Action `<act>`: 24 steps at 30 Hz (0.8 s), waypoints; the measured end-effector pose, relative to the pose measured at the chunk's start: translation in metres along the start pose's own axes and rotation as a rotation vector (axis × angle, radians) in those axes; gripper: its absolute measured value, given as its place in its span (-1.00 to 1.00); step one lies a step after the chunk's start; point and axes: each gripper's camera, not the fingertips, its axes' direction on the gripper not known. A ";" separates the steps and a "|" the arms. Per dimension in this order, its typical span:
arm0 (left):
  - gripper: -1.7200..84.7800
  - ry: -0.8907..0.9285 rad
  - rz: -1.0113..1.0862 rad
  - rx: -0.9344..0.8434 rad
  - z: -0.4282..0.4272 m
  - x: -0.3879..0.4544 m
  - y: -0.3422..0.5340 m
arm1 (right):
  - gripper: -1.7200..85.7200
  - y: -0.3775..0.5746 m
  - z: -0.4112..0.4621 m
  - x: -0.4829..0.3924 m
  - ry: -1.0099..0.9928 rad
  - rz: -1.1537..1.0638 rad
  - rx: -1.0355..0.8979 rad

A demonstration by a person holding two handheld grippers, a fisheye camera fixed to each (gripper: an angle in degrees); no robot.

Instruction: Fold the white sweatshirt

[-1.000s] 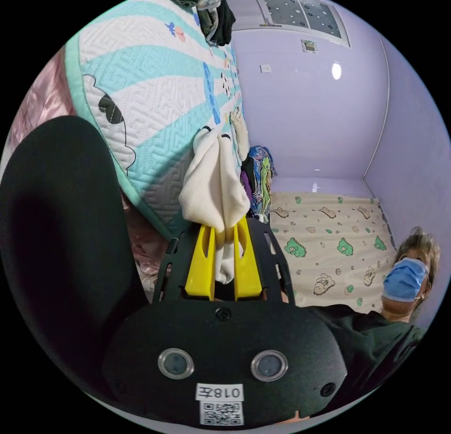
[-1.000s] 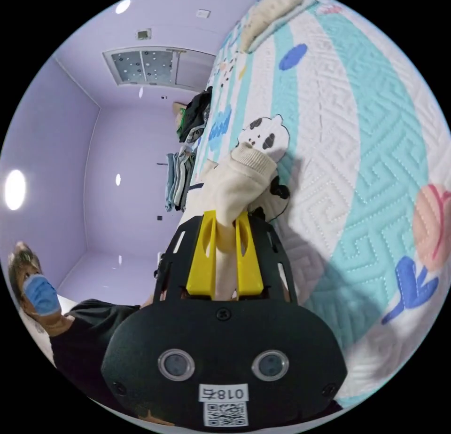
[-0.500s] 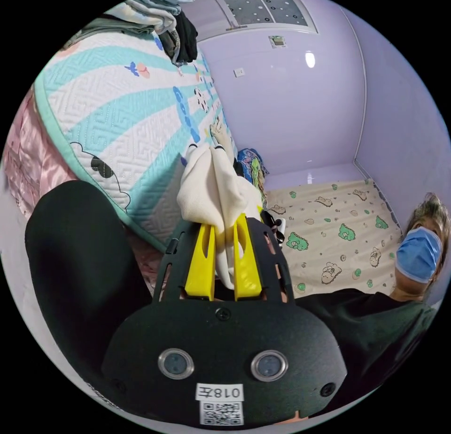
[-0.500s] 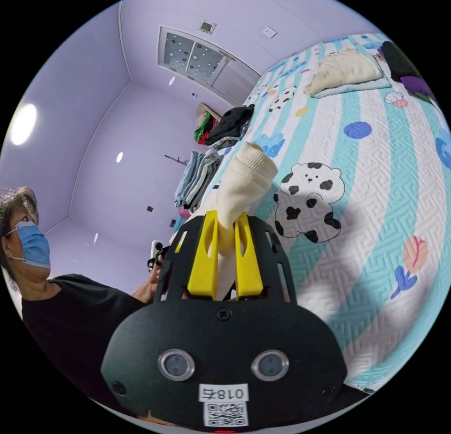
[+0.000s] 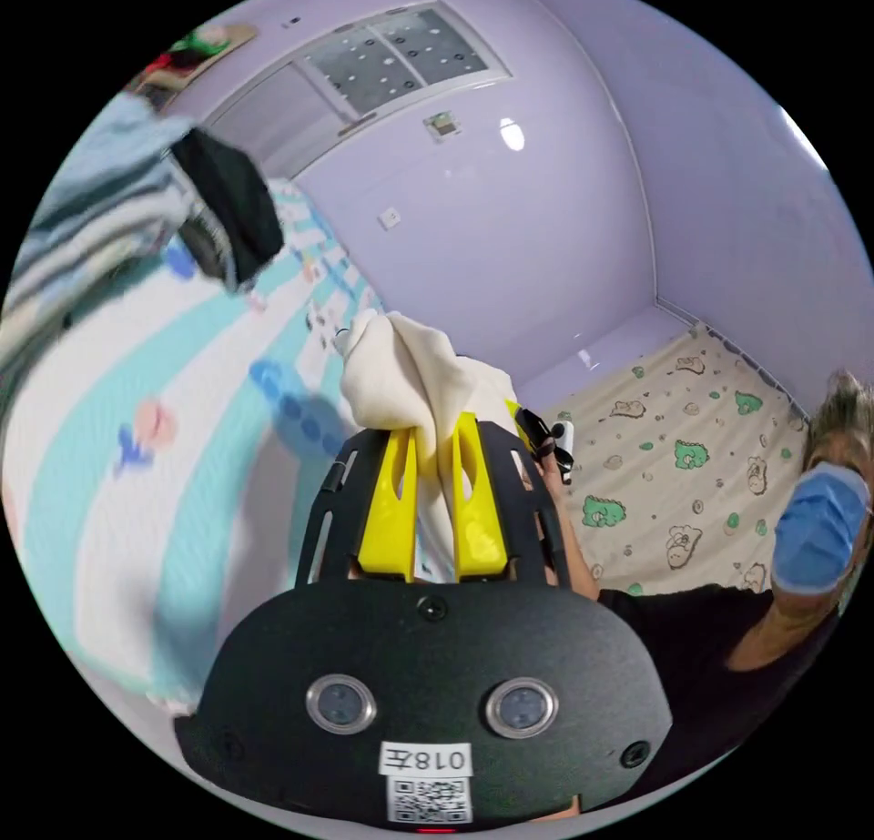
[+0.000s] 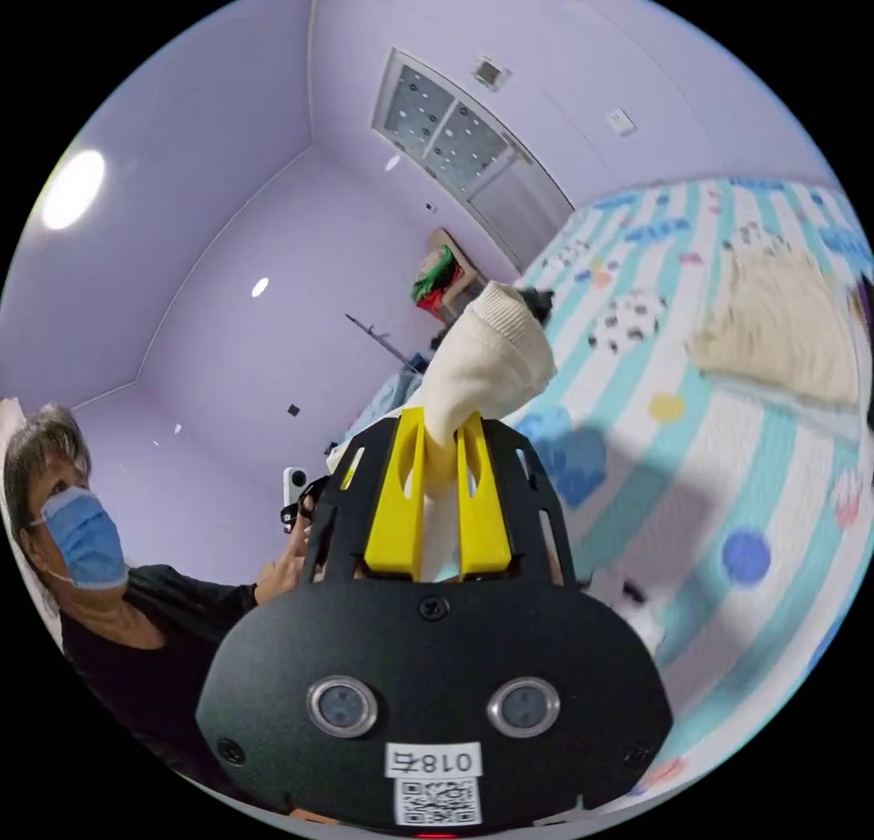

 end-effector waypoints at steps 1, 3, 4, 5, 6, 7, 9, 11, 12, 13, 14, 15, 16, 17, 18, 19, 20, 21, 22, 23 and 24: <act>-0.83 -0.008 0.034 0.032 0.017 -0.007 -0.040 | -0.83 -0.019 0.002 0.000 -0.001 -0.015 0.015; -0.83 -0.005 0.047 0.071 0.047 -0.026 -0.098 | -0.81 -0.095 0.019 0.011 0.018 -0.022 0.063; -0.82 0.001 0.019 0.084 0.071 -0.049 -0.138 | -0.81 -0.113 0.025 0.018 0.022 -0.009 0.071; -0.80 -0.002 -0.037 0.089 0.097 -0.079 -0.174 | -0.79 -0.149 0.042 0.036 0.044 0.016 0.079; -0.79 -0.007 -0.068 0.093 0.110 -0.096 -0.190 | -0.76 -0.179 0.062 0.060 0.104 0.052 0.070; -0.74 -0.044 -0.130 0.082 0.135 -0.135 -0.216 | -0.74 -0.190 0.073 0.074 0.144 0.086 0.062; -0.64 -0.139 -0.274 0.010 0.165 -0.202 -0.229 | -0.69 -0.200 0.104 0.123 0.369 0.262 0.014; -0.60 -0.074 -0.463 -0.011 0.179 -0.276 -0.197 | -0.71 -0.176 0.109 0.134 0.486 0.281 0.106; -0.60 -0.058 -0.473 0.004 0.178 -0.285 -0.187 | -0.73 -0.157 0.116 0.134 0.513 0.218 0.111; -0.60 -0.032 -0.455 0.009 0.175 -0.296 -0.170 | -0.73 -0.146 0.120 0.132 0.519 0.179 0.094; -0.61 0.009 -0.407 -0.002 0.171 -0.299 -0.155 | -0.73 -0.123 0.124 0.126 0.518 0.101 0.062; -0.62 0.038 -0.378 -0.002 0.167 -0.298 -0.147 | -0.73 -0.095 0.121 0.116 0.503 0.033 0.055; -0.64 0.101 -0.314 0.001 0.157 -0.292 -0.132 | -0.73 -0.080 0.117 0.110 0.489 0.007 0.061; -0.65 0.159 -0.254 0.004 0.145 -0.283 -0.116 | -0.73 -0.049 0.107 0.098 0.451 -0.031 0.059; -0.66 0.186 -0.227 0.001 0.140 -0.277 -0.108 | -0.74 -0.017 0.097 0.086 0.421 -0.054 0.044; -0.67 0.233 -0.173 -0.004 0.128 -0.263 -0.091 | -0.74 -0.002 0.092 0.080 0.416 -0.064 0.035; -0.68 0.268 -0.116 -0.018 0.119 -0.247 -0.073 | -0.74 0.028 0.082 0.067 0.414 -0.080 0.010; -0.69 0.285 -0.088 -0.034 0.116 -0.238 -0.064 | -0.75 0.056 0.071 0.056 0.417 -0.073 0.003; -0.69 0.330 -0.039 -0.071 0.113 -0.221 -0.045 | -0.75 0.070 0.064 0.050 0.414 -0.063 0.012; -0.70 0.388 0.000 -0.103 0.113 -0.205 -0.025 | -0.76 0.095 0.052 0.041 0.396 -0.041 0.028; -0.70 0.414 0.010 -0.114 0.113 -0.199 -0.015 | -0.77 0.117 0.040 0.033 0.380 -0.015 0.047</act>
